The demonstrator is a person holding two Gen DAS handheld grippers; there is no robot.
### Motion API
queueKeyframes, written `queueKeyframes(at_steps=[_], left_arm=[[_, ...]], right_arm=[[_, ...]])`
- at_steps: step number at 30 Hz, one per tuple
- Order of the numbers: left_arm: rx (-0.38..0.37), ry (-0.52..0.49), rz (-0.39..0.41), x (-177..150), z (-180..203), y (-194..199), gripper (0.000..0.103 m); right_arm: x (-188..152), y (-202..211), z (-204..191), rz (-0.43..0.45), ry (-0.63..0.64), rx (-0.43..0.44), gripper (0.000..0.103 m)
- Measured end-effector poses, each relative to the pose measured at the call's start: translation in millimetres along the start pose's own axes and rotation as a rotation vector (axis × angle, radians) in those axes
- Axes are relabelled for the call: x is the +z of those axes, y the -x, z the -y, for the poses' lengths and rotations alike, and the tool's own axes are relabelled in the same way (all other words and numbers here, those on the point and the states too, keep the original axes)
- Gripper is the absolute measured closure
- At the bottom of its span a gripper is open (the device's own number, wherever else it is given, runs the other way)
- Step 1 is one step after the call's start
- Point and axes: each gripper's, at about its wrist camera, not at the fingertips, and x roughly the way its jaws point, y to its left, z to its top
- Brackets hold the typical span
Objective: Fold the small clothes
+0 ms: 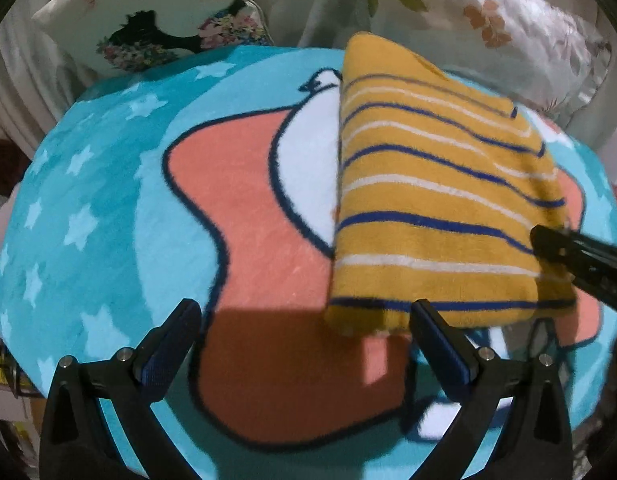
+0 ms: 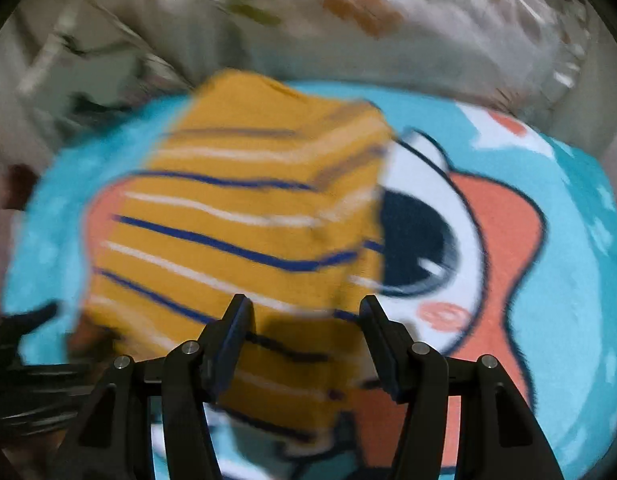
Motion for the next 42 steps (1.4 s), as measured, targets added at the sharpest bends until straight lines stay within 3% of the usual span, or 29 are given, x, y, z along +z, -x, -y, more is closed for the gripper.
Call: queueKeyframes(at_steps=[2, 5, 8, 11, 13, 17, 20, 22, 26, 28, 29, 31, 34, 38, 40, 42], left_arm=[[0.004, 0.005, 0.045, 8.1, -7.8, 14.4, 0.000], [0.003, 0.001, 0.081, 25.3, -9.8, 22.2, 0.000], [-0.022, -0.009, 0.062, 42.1, -2.3, 9.2, 0.000], [0.029, -0.024, 0.007, 46.9, 1.4, -19.2, 0.000], [-0.004, 0.013, -0.032, 43.0, -7.3, -31.3, 0.000], [-0.012, 0.029, -0.020, 40.1, -15.2, -22.0, 0.000], [-0.005, 0.010, 0.000, 43.8, -11.0, -14.7, 0.000], [-0.019, -0.005, 0.011, 47.1, -4.8, -10.6, 0.000], [0.016, -0.048, -0.003, 52.5, 4.3, -18.5, 0.000], [0.001, -0.024, -0.045, 53.4, -1.8, -29.0, 0.000], [-0.029, 0.010, -0.063, 54.9, -7.8, -28.9, 0.000], [-0.055, 0.040, -0.016, 59.2, -15.1, -11.5, 0.000], [-0.060, 0.019, 0.042, 73.4, -13.2, 3.4, 0.000], [-0.065, 0.015, -0.006, 109.6, -6.4, -21.0, 0.000], [-0.010, 0.020, -0.059, 121.4, -7.4, -48.0, 0.000], [-0.003, 0.035, -0.101, 123.4, -13.2, -64.3, 0.000]], right_arm=[[-2.4, 7.2, 18.4, 0.013, -0.085, -0.001, 0.041], [2.9, 23.3, 23.9, 0.067, -0.092, -0.012, 0.040], [10.9, 27.9, 18.2, 0.087, -0.081, 0.000, 0.040], [10.2, 18.0, 14.2, 0.056, -0.094, 0.067, 0.040], [0.2, 5.8, 17.5, 0.026, -0.089, 0.054, 0.040], [-4.3, 10.1, 34.0, 0.026, -0.126, 0.025, 0.035], [15.7, 33.4, 24.7, 0.126, -0.081, -0.005, 0.035], [36.8, 38.4, 15.5, 0.166, -0.072, 0.024, 0.035], [76.4, 6.2, 9.1, 0.105, -0.148, 0.120, 0.037], [88.9, -28.4, 13.3, 0.035, -0.152, 0.037, 0.037], [91.8, -44.7, 19.8, 0.000, -0.160, 0.038, 0.036], [93.9, -48.1, 27.8, -0.003, -0.200, 0.068, 0.034], [99.6, -26.1, 15.6, 0.063, -0.159, 0.022, 0.034], [111.1, -23.7, -9.9, 0.085, -0.060, -0.039, 0.034], [111.5, -30.6, -8.9, 0.060, -0.052, -0.066, 0.035], [108.0, -42.7, 3.9, 0.035, -0.066, -0.080, 0.030]])
